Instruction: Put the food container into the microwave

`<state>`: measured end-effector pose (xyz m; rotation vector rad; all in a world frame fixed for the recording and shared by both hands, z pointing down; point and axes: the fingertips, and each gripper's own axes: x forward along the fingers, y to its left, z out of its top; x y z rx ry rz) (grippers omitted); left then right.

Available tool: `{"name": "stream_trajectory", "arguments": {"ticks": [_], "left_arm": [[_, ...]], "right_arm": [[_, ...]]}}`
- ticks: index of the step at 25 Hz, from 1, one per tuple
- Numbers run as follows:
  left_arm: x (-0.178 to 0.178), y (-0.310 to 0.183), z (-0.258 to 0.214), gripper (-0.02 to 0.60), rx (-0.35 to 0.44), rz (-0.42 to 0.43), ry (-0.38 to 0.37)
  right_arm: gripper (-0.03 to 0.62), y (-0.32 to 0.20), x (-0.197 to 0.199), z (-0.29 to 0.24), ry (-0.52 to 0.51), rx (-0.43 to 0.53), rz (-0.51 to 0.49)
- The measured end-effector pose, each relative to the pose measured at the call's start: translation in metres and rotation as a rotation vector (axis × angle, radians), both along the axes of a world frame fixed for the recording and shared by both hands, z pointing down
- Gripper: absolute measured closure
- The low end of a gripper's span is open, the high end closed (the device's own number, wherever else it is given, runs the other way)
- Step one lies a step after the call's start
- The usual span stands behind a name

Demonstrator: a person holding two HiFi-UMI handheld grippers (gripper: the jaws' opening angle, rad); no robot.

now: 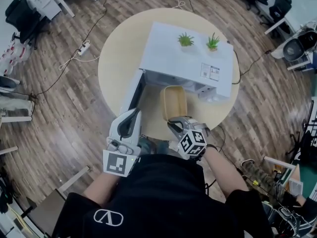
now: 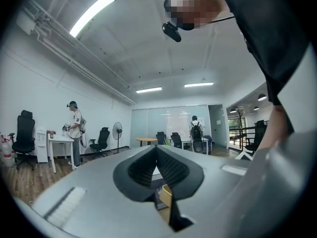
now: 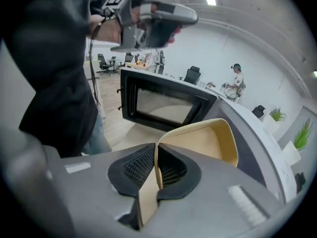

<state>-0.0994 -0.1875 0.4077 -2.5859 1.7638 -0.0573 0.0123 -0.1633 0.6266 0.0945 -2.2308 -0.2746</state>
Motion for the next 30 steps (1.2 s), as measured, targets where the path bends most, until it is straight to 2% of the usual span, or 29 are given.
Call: {"name": "stream_trajectory", "arguments": {"ticks": [5, 11, 19, 30], "left_arm": [[-0.005, 0.007, 0.015, 0.581, -0.026, -0.014, -0.013], [-0.018, 0.019, 0.029, 0.581, -0.055, -0.053, -0.012], [-0.027, 0.033, 0.045, 0.581, -0.094, -0.093, -0.006], [-0.04, 0.047, 0.065, 0.581, -0.139, -0.127, 0.004]], "right_arm": [[0.568, -0.049, 0.002, 0.046, 0.115, -0.022, 0.057], [0.568, -0.116, -0.004, 0.071, 0.206, -0.012, 0.114], [0.568, -0.179, -0.015, 0.085, 0.244, 0.074, 0.176], [0.568, -0.226, -0.018, 0.101, 0.281, 0.169, 0.265]]}}
